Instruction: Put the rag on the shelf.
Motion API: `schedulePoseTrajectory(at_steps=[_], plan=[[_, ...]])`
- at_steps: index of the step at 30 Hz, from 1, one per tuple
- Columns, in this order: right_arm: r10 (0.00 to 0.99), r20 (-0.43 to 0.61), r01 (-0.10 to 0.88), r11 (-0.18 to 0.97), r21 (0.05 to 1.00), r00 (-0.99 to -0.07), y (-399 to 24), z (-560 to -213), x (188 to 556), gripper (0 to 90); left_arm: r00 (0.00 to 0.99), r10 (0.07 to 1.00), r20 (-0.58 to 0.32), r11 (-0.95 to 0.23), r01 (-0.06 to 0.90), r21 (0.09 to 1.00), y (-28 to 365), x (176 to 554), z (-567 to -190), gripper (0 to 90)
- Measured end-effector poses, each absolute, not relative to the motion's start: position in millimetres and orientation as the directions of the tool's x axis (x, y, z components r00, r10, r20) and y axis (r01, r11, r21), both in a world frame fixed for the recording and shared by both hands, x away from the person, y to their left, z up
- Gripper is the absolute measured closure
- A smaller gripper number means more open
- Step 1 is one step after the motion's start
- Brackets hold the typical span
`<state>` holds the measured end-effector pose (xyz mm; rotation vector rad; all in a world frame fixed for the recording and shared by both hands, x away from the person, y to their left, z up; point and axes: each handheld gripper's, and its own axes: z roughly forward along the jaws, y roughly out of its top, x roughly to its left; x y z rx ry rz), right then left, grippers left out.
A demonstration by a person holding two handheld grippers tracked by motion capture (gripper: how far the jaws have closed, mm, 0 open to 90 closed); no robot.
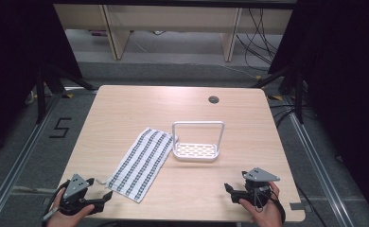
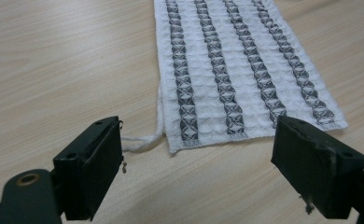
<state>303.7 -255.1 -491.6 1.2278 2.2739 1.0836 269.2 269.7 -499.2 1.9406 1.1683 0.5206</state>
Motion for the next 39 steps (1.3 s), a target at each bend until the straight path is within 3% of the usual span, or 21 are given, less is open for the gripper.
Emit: schedulePoseTrajectory(at_steps=[7, 16, 18, 27, 31, 39], plan=[[0.821, 0.037, 0.547, 0.345, 0.763, -0.570, -250, -490, 301, 19.9, 0.491, 0.870, -0.045, -0.264, 0.541, 0.798, 270, 269, -499, 16.2], [0.786, 0.082, 0.529, 0.331, 0.781, -0.613, -237, -488, 300, 21.2, 0.488, 0.872, -0.041, -0.270, 0.549, 0.791, 272, 270, -499, 16.0], [0.771, 0.077, 0.521, 0.349, 0.779, -0.632, -227, -486, 299, 22.0, 0.482, 0.867, -0.125, -0.200, 0.568, 0.798, 272, 270, -499, 16.0], [0.692, 0.069, 0.461, 0.400, 0.792, -0.718, -196, -481, 305, 25.3, 0.501, 0.857, -0.121, -0.214, 0.558, 0.802, 269, 272, -498, 17.3], [0.630, 0.075, 0.433, 0.437, 0.789, -0.773, -169, -480, 309, 28.3, 0.509, 0.854, -0.107, -0.237, 0.565, 0.791, 269, 280, -497, 17.6], [0.509, 0.072, 0.363, 0.501, 0.786, -0.858, -109, -478, 312, 32.8, 0.509, 0.851, -0.131, -0.235, 0.591, 0.772, 276, 298, -494, 28.5]])
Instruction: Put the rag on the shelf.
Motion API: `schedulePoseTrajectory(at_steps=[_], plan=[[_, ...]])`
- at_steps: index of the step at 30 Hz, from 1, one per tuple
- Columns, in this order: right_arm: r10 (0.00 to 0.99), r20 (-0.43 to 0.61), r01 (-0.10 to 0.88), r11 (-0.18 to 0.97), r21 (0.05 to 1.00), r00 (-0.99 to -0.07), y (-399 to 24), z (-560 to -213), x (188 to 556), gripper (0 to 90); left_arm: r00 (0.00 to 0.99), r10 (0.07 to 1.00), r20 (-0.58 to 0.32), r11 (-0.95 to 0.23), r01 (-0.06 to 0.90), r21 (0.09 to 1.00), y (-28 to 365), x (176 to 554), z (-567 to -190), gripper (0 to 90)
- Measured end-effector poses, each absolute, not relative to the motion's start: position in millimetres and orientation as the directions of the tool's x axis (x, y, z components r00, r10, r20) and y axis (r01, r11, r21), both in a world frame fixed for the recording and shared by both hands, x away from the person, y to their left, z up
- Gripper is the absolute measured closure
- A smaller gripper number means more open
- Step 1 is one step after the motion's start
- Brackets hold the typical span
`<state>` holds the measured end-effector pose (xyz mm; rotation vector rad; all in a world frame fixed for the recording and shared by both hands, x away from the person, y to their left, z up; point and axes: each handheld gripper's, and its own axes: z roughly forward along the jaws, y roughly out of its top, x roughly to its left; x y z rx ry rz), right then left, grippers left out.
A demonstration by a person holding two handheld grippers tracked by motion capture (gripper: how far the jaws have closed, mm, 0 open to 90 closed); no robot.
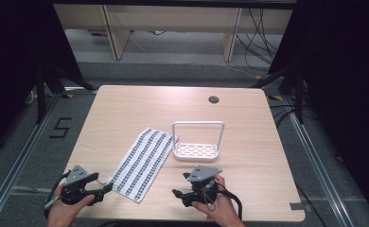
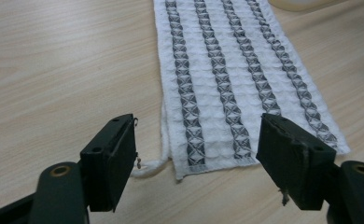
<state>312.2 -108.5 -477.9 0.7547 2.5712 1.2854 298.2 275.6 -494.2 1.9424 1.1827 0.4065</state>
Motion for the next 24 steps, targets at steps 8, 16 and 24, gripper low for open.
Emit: schedulePoseTrajectory(at_steps=[8, 16, 24], plan=[[0.409, 0.045, 0.291, 0.564, 0.773, -0.911, -61, -484, 310, 35.8, 0.556, 0.822, -0.120, -0.304, 0.607, 0.734, 277, 311, -501, 34.4], [0.374, 0.066, 0.289, 0.580, 0.761, -0.925, -29, -494, 314, 38.6, 0.581, 0.804, -0.130, -0.320, 0.605, 0.729, 273, 313, -502, 39.7], [0.355, 0.083, 0.293, 0.592, 0.751, -0.931, -7, -503, 317, 41.9, 0.572, 0.809, -0.136, -0.310, 0.612, 0.727, 274, 314, -505, 42.4]])
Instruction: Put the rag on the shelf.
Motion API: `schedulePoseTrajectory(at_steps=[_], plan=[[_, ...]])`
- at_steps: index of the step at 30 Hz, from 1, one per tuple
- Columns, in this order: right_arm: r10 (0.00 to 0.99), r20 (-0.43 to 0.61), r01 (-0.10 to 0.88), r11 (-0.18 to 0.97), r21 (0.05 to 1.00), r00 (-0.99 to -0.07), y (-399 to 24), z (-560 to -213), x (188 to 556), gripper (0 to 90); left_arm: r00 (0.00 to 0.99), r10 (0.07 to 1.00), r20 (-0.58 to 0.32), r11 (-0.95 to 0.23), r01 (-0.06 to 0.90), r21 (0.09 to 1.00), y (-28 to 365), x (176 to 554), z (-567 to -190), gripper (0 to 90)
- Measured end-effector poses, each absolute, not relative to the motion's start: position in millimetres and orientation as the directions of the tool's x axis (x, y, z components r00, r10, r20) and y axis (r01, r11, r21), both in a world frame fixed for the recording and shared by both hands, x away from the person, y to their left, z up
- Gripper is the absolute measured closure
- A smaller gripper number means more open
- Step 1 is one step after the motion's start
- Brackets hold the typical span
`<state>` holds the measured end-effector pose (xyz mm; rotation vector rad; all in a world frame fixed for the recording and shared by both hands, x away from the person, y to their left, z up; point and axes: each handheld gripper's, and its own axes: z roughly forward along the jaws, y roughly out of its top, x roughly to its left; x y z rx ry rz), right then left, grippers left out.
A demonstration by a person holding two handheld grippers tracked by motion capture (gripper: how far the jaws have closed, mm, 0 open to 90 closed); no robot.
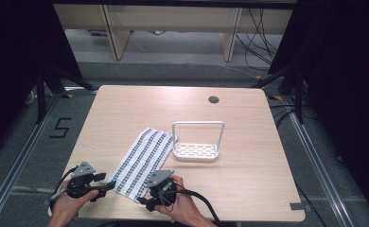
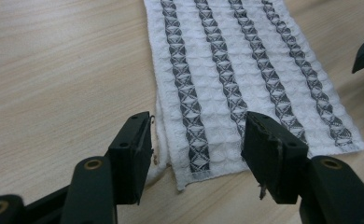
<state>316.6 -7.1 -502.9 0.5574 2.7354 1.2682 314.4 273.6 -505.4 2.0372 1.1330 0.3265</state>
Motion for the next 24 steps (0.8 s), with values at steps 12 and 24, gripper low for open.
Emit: schedulePoseTrajectory(at_steps=[12, 24], plan=[[0.322, 0.067, 0.266, 0.631, 0.728, -0.944, 11, -516, 319, 49.7, 0.588, 0.802, -0.106, -0.369, 0.627, 0.686, 271, 322, -508, 47.1], [0.356, 0.014, 0.258, 0.650, 0.714, -0.934, 14, -517, 318, 72.0, 0.615, 0.787, -0.053, -0.439, 0.618, 0.652, 265, 319, -510, 68.3]])
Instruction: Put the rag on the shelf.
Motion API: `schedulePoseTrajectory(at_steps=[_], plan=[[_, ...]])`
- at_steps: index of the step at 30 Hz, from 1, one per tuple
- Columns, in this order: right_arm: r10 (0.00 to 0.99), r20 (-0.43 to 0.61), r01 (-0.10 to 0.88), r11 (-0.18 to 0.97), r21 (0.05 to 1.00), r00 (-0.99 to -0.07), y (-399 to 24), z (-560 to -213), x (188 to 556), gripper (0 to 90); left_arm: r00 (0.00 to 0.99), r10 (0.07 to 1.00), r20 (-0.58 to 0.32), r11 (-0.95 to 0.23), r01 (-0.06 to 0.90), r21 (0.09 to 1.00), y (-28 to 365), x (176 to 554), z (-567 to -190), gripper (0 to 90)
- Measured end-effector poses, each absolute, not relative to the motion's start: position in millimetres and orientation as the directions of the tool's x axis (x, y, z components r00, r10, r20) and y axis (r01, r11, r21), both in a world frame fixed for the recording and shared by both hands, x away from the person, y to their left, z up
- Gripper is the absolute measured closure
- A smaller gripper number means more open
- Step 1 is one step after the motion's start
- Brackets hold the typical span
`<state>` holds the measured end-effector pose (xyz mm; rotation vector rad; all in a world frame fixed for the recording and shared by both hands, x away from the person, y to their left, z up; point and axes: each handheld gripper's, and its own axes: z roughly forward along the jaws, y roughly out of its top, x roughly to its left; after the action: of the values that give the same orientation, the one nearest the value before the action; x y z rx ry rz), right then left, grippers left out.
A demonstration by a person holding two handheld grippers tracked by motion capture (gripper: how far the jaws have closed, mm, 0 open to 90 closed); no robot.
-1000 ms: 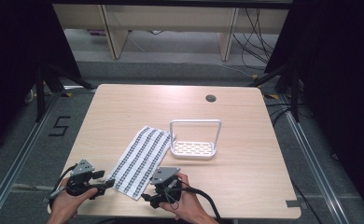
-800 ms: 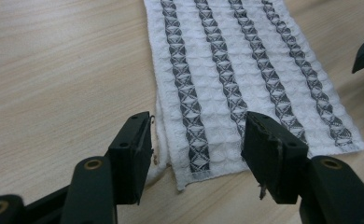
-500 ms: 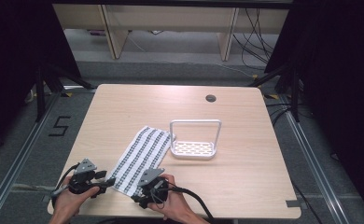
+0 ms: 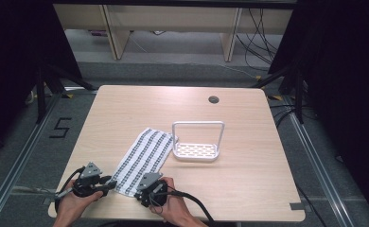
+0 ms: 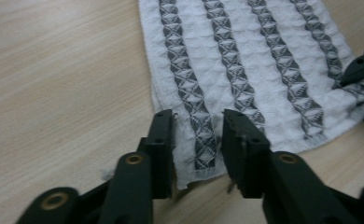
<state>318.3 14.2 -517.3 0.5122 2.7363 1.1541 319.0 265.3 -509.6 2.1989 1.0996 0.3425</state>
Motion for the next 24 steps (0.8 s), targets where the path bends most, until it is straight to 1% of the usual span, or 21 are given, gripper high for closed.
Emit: schedulePoseTrajectory(at_steps=[2, 3, 4, 5, 6, 8, 11, 13, 16, 18, 19, 21, 22, 23, 24], plan=[[0.360, 0.005, 0.252, 0.641, 0.725, -0.933, 14, -519, 320, 77.0, 0.609, 0.791, -0.055, -0.427, 0.616, 0.662, 264, 319, -511, 74.9], [0.360, 0.005, 0.252, 0.641, 0.725, -0.933, 14, -519, 320, 77.0, 0.619, 0.783, -0.062, -0.427, 0.608, 0.670, 263, 318, -511, 74.9], [0.365, 0.006, 0.257, 0.643, 0.722, -0.931, 13, -518, 320, 81.1, 0.620, 0.783, -0.054, -0.435, 0.608, 0.664, 260, 317, -511, 80.2], [0.365, 0.006, 0.257, 0.643, 0.722, -0.931, 13, -518, 320, 81.1, 0.620, 0.783, -0.054, -0.435, 0.608, 0.664, 260, 317, -511, 81.9], [0.378, 0.027, 0.275, 0.621, 0.734, -0.925, 14, -520, 320, 83.1, 0.628, 0.777, -0.039, -0.446, 0.594, 0.669, 258, 316, -511, 83.1], [0.367, 0.025, 0.268, 0.630, 0.729, -0.930, 13, -519, 322, 84.5, 0.635, 0.772, -0.027, -0.462, 0.589, 0.663, 257, 315, -509, 84.1], [0.375, 0.025, 0.271, 0.620, 0.736, -0.927, 13, -519, 322, 85.4, 0.639, 0.769, -0.034, -0.461, 0.590, 0.663, 257, 314, -508, 84.7], [0.364, 0.020, 0.260, 0.626, 0.735, -0.931, 12, -517, 323, 85.8, 0.642, 0.765, -0.040, -0.453, 0.582, 0.675, 256, 313, -505, 84.9], [0.365, 0.033, 0.271, 0.624, 0.733, -0.931, 9, -512, 322, 85.9, 0.655, 0.754, -0.048, -0.448, 0.566, 0.692, 255, 311, -496, 85.0], [0.354, 0.001, 0.240, 0.632, 0.736, -0.935, 7, -509, 324, 86.0, 0.663, 0.747, -0.049, -0.450, 0.558, 0.698, 252, 309, -489, 85.0], [0.354, 0.001, 0.240, 0.632, 0.736, -0.935, 7, -509, 324, 86.0, 0.663, 0.747, -0.049, -0.450, 0.558, 0.698, 252, 309, -489, 85.0], [0.358, 0.008, 0.240, 0.608, 0.757, -0.934, 5, -499, 325, 86.0, 0.663, 0.743, -0.089, -0.403, 0.550, 0.732, 251, 310, -480, 85.1], [0.363, 0.026, 0.251, 0.589, 0.768, -0.931, 3, -492, 325, 86.1, 0.669, 0.736, -0.105, -0.400, 0.555, 0.730, 252, 311, -475, 85.1], [0.366, 0.021, 0.247, 0.581, 0.776, -0.930, 3, -489, 325, 86.1, 0.663, 0.735, -0.144, -0.350, 0.553, 0.756, 253, 312, -471, 85.1], [0.359, 0.012, 0.230, 0.571, 0.788, -0.933, 0, -481, 328, 86.1, 0.662, 0.731, -0.167, -0.328, 0.554, 0.765, 254, 313, -467, 85.1]])
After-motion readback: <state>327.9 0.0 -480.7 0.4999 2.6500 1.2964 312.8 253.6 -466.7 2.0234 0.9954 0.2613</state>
